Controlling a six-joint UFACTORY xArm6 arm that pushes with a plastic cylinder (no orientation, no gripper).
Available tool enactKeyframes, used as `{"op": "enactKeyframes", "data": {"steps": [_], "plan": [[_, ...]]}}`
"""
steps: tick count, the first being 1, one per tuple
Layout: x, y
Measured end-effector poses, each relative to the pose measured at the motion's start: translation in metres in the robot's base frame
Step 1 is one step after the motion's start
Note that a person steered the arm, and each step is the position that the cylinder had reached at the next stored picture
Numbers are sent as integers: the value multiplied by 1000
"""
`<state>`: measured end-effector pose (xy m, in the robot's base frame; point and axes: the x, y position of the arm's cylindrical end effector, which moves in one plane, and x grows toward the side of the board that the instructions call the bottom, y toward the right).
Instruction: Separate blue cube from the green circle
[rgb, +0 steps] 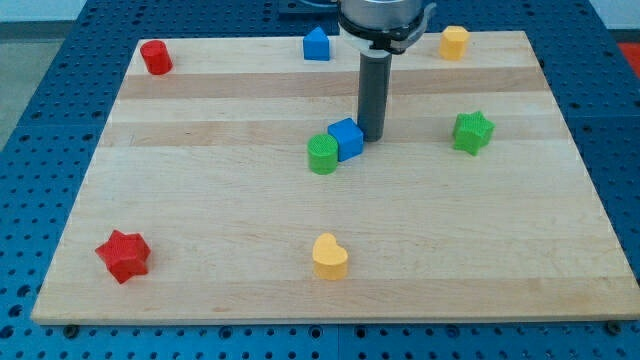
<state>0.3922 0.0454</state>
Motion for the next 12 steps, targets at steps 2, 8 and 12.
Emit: {"op": "enactKeyframes", "data": {"steps": [2,8,12], "plan": [[-11,-1],[-58,-3],[-70,-24]]}}
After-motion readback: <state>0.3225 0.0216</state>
